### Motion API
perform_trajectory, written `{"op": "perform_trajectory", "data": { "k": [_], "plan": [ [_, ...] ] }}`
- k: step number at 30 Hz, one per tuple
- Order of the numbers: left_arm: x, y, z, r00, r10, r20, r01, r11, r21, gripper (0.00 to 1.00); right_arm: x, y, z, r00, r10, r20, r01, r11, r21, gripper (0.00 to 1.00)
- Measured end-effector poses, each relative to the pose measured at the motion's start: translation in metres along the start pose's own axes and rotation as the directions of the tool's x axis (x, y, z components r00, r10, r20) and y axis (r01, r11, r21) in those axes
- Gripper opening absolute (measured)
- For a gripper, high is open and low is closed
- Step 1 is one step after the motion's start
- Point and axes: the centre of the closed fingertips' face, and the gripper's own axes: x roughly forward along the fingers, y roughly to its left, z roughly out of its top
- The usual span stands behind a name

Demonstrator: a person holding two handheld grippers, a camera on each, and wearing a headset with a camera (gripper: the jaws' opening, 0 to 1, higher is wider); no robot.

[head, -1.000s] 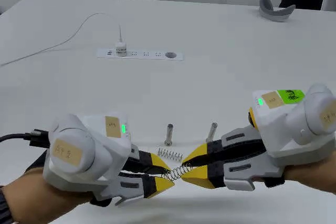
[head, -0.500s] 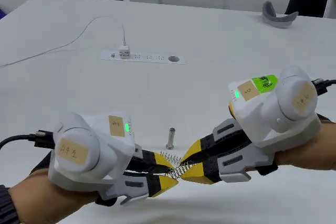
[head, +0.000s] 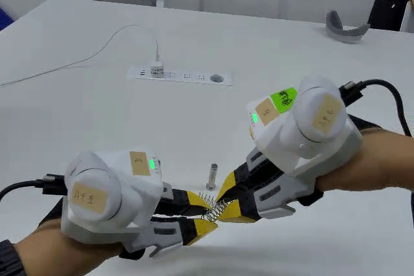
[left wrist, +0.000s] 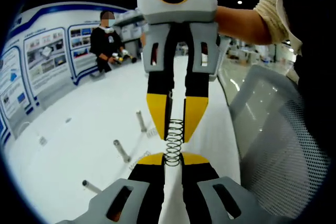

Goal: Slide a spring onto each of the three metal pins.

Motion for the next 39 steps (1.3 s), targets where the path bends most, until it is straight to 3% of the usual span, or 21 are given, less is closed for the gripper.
{"op": "perform_trajectory", "data": {
  "k": [7, 19, 29, 39],
  "plan": [
    [-0.005, 0.008, -0.002, 0.999, 0.04, 0.02, -0.039, 0.999, -0.035, 0.11, 0.005, -0.006, 0.007, 0.9979, 0.023, -0.06, -0.027, 0.998, -0.057, 0.12],
    [-0.011, 0.017, -0.005, 0.9945, 0.088, 0.057, -0.082, 0.992, -0.094, 0.17, 0.008, -0.014, 0.017, 0.9914, 0.053, -0.12, -0.067, 0.992, -0.111, 0.12],
    [-0.02, 0.022, -0.012, 0.9889, 0.128, 0.075, -0.116, 0.982, -0.148, 0.28, 0.013, -0.018, 0.027, 0.9892, 0.07, -0.128, -0.088, 0.987, -0.136, 0.12],
    [-0.032, 0.031, -0.026, 0.9804, 0.183, 0.073, -0.167, 0.969, -0.184, 0.38, 0.016, -0.023, 0.032, 0.9879, 0.078, -0.134, -0.097, 0.985, -0.14, 0.12]
  ]
}}
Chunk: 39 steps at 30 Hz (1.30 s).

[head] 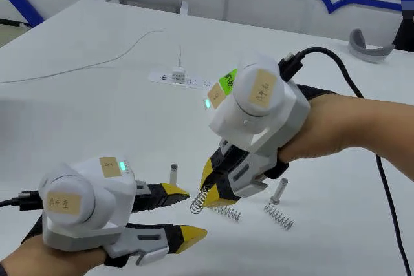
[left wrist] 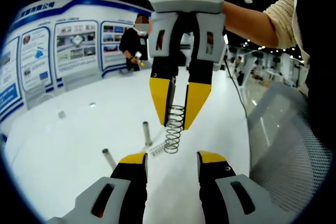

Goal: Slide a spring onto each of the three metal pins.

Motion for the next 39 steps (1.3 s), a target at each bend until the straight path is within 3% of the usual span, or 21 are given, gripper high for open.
{"op": "perform_trajectory", "data": {
  "k": [20, 29, 39],
  "plan": [
    [-0.021, 0.03, -0.019, 0.9911, 0.133, 0.011, -0.132, 0.99, -0.045, 0.54, -0.002, -0.015, 0.006, 0.9986, 0.009, -0.052, -0.01, 1.0, -0.029, 0.12],
    [-0.024, 0.036, -0.023, 0.9869, 0.161, 0.018, -0.159, 0.985, -0.066, 0.6, -0.002, -0.028, 0.004, 0.9959, 0.011, -0.09, -0.015, 0.999, -0.041, 0.12],
    [-0.023, 0.041, -0.026, 0.9842, 0.177, 0.013, -0.175, 0.982, -0.073, 0.62, -0.006, -0.054, 0.006, 0.9932, -0.012, -0.115, 0.007, 0.999, -0.043, 0.12]
  ]
}}
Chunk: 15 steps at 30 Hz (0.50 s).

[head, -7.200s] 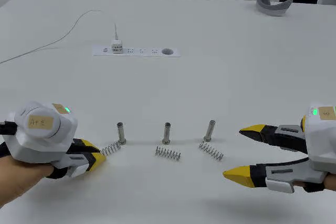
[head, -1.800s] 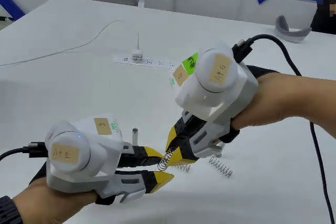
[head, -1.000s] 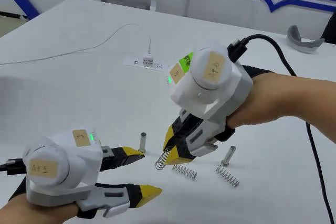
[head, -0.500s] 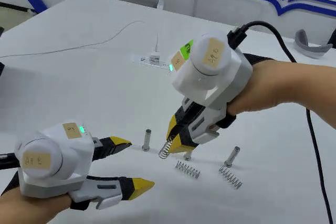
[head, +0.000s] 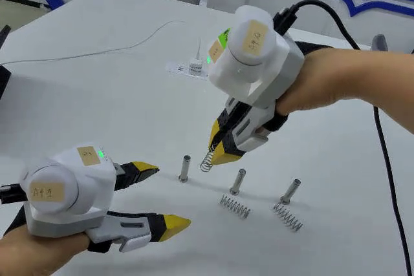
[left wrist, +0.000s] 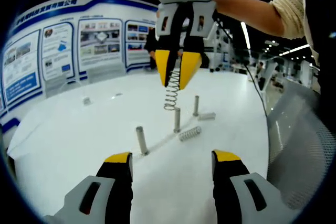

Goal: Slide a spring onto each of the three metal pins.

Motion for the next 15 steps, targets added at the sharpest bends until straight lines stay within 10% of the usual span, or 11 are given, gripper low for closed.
{"op": "perform_trajectory", "data": {
  "k": [15],
  "plan": [
    [0.004, 0.003, 0.001, 1.0, 0.004, 0.006, -0.004, 1.0, -0.007, 0.65, 0.017, -0.025, 0.011, 0.9996, 0.005, -0.029, -0.005, 1.0, -0.013, 0.12]
  ]
}}
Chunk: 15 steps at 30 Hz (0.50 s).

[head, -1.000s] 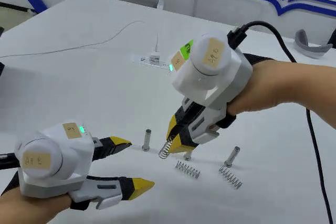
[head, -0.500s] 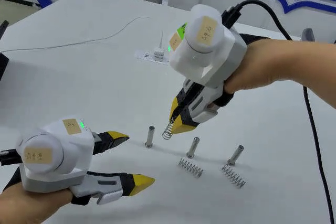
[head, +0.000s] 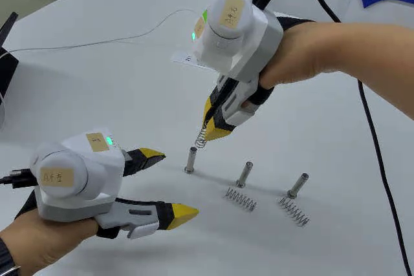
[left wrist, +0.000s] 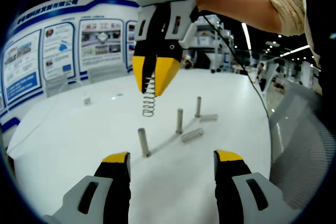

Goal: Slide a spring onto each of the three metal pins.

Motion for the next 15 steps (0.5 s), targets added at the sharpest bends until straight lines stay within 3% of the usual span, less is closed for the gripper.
{"op": "perform_trajectory", "data": {
  "k": [15],
  "plan": [
    [0.001, 0.001, 0.002, 1.0, -0.002, 0.004, 0.002, 1.0, -0.003, 0.67, 0.014, -0.007, -0.003, 0.9989, 0.01, -0.045, -0.01, 1.0, -0.005, 0.12]
  ]
}}
